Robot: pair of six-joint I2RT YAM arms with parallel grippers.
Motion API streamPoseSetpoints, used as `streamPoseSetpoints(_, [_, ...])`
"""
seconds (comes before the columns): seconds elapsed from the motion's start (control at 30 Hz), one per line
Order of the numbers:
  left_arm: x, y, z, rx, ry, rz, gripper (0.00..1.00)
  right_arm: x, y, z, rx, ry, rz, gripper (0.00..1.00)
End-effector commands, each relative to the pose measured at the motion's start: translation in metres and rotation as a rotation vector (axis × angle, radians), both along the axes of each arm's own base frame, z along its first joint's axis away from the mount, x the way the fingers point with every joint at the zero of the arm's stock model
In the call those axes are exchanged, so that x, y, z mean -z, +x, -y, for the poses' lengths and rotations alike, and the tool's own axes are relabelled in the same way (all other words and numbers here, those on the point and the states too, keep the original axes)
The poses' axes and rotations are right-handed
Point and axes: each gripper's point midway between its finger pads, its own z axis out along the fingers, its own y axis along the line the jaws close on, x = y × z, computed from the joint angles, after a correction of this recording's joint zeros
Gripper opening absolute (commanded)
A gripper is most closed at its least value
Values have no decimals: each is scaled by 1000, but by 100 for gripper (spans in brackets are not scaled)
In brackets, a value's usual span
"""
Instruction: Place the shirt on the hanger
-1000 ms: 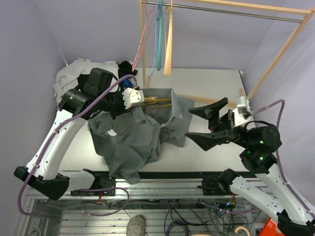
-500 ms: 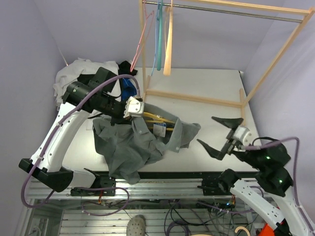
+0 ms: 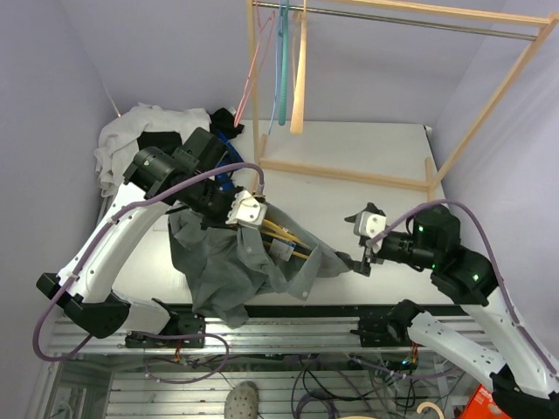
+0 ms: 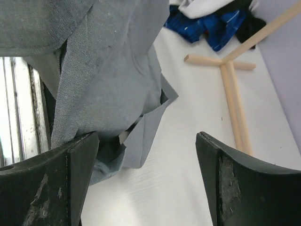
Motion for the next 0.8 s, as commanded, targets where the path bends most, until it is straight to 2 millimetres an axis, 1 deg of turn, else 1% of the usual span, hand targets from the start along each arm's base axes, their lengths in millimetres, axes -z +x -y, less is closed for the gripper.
streamPoseSetpoints(0.0, [-7, 10, 0, 20, 1, 85, 7, -6, -9, 0, -63, -46, -3, 84])
streamPoseSetpoints(0.03, [-5, 10, -1, 19, 9, 88, 7, -14, -2, 5, -19, -47, 34, 83])
streamPoseSetpoints(0.1, [-3, 10, -3, 19, 18, 92, 7, -41, 12, 20, 89, -35, 132, 84])
streamPoseSetpoints(0.13, [-3, 10, -4, 19, 20, 93, 7, -56, 16, 27, 136, -19, 170, 85])
streamPoseSetpoints(0.17, [-2, 11, -4, 20, 23, 95, 7, -65, 14, 32, 152, -14, 184, 86])
streamPoseSetpoints(0.2, [-2, 12, -4, 19, 27, 98, 7, -72, 6, 33, 129, -10, 180, 86])
streamPoseSetpoints(0.27, [-2, 14, -4, 16, 34, 106, 7, -74, -15, 24, 36, 8, 86, 86])
streamPoseSetpoints(0.3, [-2, 15, -4, 14, 33, 105, 7, -72, -27, 18, -15, 14, 27, 86])
streamPoseSetpoints(0.33, [-3, 14, -3, 12, 28, 101, 7, -67, -34, 12, -52, 18, -32, 86])
streamPoseSetpoints(0.43, [-7, 13, 1, 17, 8, 89, 7, -41, -44, 0, -108, -1, -175, 84])
streamPoseSetpoints(0.5, [-6, 13, 1, 19, 7, 86, 7, -23, -46, -5, -129, -14, -246, 82])
streamPoseSetpoints(0.63, [-5, 14, 0, 19, 16, 93, 7, -1, -52, -22, -196, -9, -364, 76])
streamPoseSetpoints(0.7, [-4, 14, 0, 18, 17, 90, 7, 9, -47, -28, -209, -16, -374, 67])
streamPoseSetpoints(0.77, [-4, 13, 1, 20, 14, 86, 7, 11, -41, -33, -217, -7, -350, 62])
